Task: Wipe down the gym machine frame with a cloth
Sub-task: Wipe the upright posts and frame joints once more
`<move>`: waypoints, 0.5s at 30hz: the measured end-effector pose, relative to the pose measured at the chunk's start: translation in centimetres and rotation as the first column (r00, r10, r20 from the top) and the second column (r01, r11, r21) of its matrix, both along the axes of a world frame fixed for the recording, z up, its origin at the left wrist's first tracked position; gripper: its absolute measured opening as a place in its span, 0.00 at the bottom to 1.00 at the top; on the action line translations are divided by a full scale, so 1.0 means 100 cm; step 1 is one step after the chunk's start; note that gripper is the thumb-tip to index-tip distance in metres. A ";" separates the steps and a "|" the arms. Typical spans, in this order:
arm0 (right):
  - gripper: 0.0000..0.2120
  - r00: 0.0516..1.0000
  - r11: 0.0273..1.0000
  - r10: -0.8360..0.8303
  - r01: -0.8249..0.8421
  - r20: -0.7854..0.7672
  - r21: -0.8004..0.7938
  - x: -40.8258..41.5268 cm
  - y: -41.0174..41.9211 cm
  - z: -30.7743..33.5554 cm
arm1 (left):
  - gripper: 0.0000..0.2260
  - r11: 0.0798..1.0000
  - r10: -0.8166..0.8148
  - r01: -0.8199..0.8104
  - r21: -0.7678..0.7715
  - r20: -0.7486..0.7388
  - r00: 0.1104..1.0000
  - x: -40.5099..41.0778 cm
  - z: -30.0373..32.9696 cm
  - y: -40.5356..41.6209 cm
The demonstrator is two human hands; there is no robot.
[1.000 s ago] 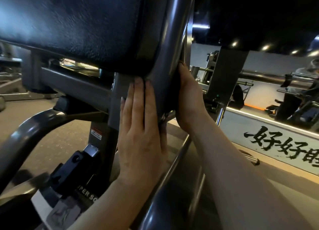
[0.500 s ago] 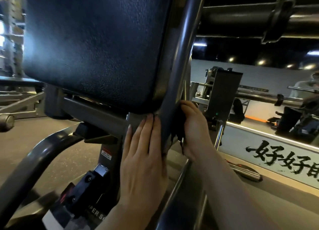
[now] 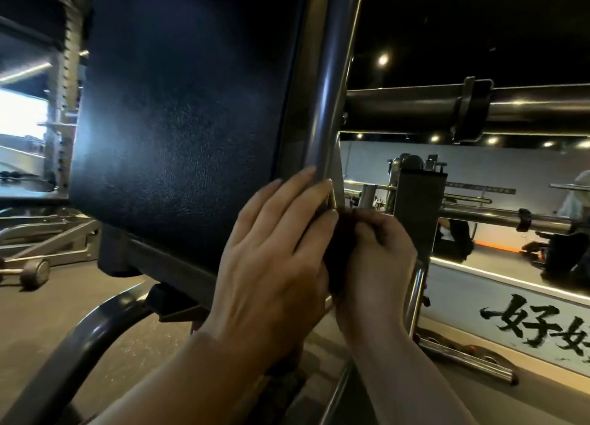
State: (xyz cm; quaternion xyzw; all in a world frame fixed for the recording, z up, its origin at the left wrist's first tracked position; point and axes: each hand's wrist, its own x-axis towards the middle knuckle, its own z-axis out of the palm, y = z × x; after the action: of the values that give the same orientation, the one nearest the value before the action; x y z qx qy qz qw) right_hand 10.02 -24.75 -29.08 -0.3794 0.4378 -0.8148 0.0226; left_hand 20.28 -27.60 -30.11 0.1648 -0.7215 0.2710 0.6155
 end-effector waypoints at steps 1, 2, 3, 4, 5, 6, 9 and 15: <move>0.14 1.000 0.998 0.006 -0.007 -0.008 -0.067 0.001 -0.002 0.015 | 0.14 1.000 0.015 -0.015 -0.009 0.007 1.000 0.001 0.009 -0.002; 0.13 1.000 0.992 0.024 -0.026 -0.019 -0.122 0.003 -0.006 0.031 | 0.15 0.999 0.036 -0.036 -0.006 0.028 0.999 0.001 0.019 -0.004; 0.12 0.999 0.985 0.039 -0.044 -0.035 -0.168 0.004 -0.011 0.047 | 0.18 0.998 0.067 -0.068 0.011 0.062 0.996 0.001 0.029 -0.007; 0.12 0.997 0.978 0.030 -0.043 -0.066 -0.206 0.005 -0.016 0.061 | 0.20 0.993 0.105 -0.109 0.035 0.100 0.989 0.002 0.039 -0.009; 0.12 0.995 0.970 0.007 -0.031 -0.103 -0.239 0.005 -0.021 0.075 | 0.23 0.986 0.152 -0.160 0.050 0.136 0.979 0.002 0.050 -0.010; 0.12 0.991 0.965 -0.013 -0.023 -0.134 -0.263 0.003 -0.026 0.086 | 0.26 0.976 0.204 -0.215 0.048 0.166 0.965 0.001 0.059 -0.012; 0.12 0.981 0.954 0.014 -0.072 -0.196 -0.290 -0.011 -0.039 0.116 | 0.29 0.928 0.365 -0.372 -0.014 0.227 0.903 -0.006 0.089 -0.014; 0.14 0.920 0.938 0.175 -0.265 -0.351 -0.224 -0.041 -0.052 0.153 | 0.31 0.741 0.666 -0.660 -0.125 0.261 0.699 -0.027 0.124 -0.014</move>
State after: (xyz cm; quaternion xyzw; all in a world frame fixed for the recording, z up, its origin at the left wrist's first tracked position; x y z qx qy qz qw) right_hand 5.90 -29.97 -13.76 -0.5556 0.2758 -0.7843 -0.0092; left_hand 17.56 -28.96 -17.74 0.3654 -0.6924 0.5029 0.3663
